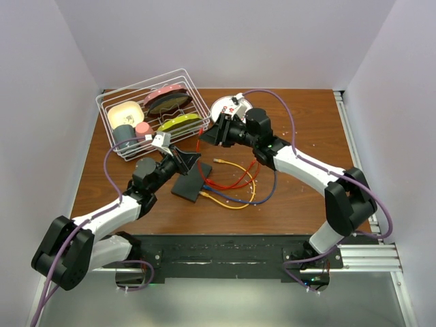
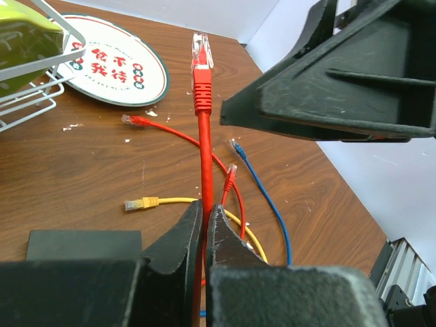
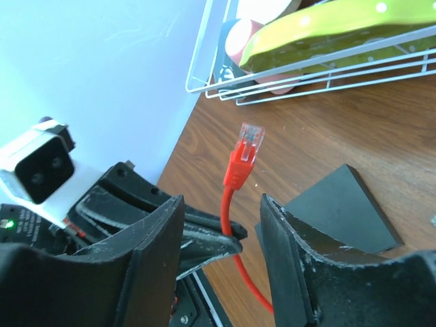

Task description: Insert the plug into the switch port

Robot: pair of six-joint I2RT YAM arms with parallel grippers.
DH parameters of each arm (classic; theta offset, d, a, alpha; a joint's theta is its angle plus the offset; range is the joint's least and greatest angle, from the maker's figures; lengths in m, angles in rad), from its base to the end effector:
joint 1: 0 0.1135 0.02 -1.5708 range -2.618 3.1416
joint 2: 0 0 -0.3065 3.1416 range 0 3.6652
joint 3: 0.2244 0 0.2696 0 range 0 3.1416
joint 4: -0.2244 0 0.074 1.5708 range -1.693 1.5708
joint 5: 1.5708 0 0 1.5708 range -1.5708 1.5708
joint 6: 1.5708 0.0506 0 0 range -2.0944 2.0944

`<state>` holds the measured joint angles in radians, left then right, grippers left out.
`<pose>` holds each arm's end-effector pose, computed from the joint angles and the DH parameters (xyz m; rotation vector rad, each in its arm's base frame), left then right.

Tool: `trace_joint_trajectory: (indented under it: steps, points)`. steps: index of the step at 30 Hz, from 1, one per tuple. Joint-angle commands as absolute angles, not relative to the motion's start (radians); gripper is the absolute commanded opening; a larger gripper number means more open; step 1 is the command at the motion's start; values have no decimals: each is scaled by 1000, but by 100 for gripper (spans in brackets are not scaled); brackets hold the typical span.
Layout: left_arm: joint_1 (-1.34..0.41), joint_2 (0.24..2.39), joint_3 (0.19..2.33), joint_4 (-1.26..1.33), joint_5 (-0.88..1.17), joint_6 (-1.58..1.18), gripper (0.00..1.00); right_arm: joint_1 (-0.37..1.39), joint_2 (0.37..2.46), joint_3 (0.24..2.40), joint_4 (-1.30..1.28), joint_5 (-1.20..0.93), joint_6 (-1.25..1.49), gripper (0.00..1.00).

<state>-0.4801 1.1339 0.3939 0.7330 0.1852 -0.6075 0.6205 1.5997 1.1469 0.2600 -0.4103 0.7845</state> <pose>0.2162 -0.1231 0.2574 0.0471 1.6672 -0.9853 0.3215 0.2546 0.3358 -0.1721 1.9563 1.3375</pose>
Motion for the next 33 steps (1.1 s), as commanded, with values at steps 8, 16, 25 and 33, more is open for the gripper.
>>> trace_joint_trajectory:
  steps: [8, 16, 25, 33]
  points:
    - [-485, 1114, 410, 761, 170, -584, 0, 635, 1678, 1241, 296, -428, 825, 44]
    - [-485, 1114, 407, 761, 175, -589, 0, 646, 1707, 1269, 316, -443, 841, 1]
    - [-485, 1089, 422, 709, 146, -571, 44, 644, 1661, 1285, 186, -452, 634, 0]
    - [-434, 1032, 460, 632, 185, -584, 75, 643, 1635, 1325, -70, -463, 310, 0]
